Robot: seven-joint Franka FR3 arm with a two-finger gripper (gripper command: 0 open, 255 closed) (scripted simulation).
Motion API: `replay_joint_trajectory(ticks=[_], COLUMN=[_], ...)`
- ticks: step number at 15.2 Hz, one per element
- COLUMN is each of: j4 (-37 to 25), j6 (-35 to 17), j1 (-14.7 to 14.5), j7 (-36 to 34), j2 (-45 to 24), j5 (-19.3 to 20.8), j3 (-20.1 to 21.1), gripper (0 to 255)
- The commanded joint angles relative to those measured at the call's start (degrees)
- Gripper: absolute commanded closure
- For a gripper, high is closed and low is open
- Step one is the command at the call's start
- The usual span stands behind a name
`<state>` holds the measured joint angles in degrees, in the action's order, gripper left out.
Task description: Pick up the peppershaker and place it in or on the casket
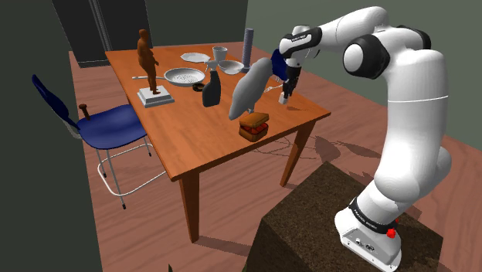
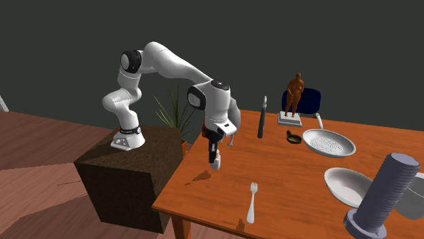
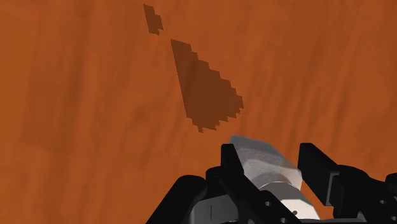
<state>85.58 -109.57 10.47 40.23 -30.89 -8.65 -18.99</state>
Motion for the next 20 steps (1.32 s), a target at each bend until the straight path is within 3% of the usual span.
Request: replay_joint_trajectory(ticks=[1, 20], j4=[-0.8, -12.4], j6=[1.2, 14.7], j1=[0.0, 0.6], j7=[-0.1, -0.7], j2=[0.4, 2.5], j5=[0.2, 1.0], j3=[-0.1, -0.7], gripper=[255, 255])
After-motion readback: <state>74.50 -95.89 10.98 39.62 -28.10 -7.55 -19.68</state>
